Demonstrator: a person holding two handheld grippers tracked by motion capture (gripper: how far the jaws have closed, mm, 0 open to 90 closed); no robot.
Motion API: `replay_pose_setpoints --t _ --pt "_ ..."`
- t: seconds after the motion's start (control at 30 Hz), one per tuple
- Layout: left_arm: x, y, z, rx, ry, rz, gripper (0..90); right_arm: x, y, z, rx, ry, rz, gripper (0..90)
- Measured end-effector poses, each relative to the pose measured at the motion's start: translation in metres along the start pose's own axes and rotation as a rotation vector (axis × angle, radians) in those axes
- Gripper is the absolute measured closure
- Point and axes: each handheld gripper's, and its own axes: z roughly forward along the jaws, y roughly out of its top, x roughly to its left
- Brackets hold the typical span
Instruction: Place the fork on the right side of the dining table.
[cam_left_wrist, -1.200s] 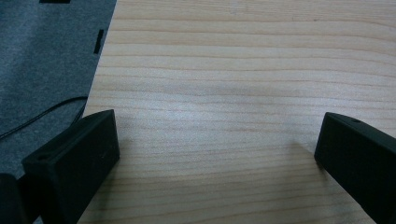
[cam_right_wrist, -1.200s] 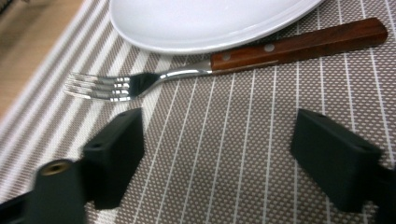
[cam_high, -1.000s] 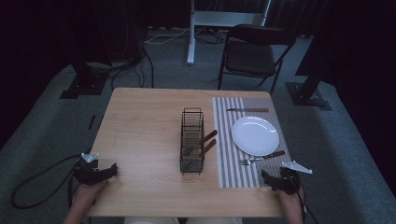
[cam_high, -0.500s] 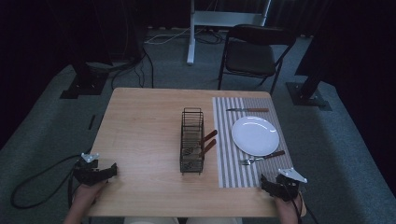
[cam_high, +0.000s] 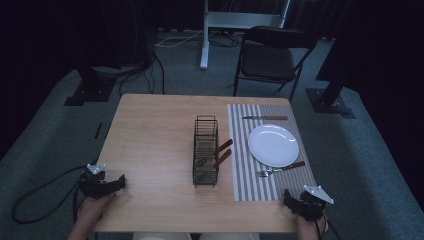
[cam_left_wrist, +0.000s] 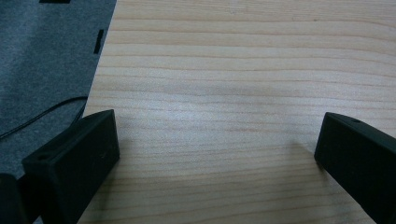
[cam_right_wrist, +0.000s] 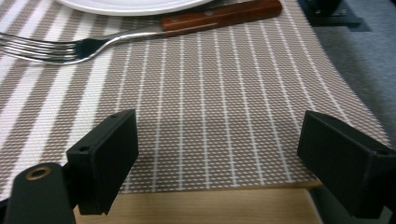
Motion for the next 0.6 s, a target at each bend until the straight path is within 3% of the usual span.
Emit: replay_pose_setpoints --t 0.13,0.33,0.6 --pt "0.0 0.0 0.0 0.0 0.0 0.0 0.3 0.0033 -0.003 0.0001 -0.002 -0.027 -0.013 11.9" --pt "0.0 0.0 0.0 0.0 0.0 0.0 0.2 0.001 -0.0062 -0.0006 -0.01 0.012 -0.003 12.7" --pt "0.0 0.0 0.0 0.0 0.0 0.0 0.2 0.0004 -0.0062 -0.0004 -0.009 0.018 -0.003 12.5"
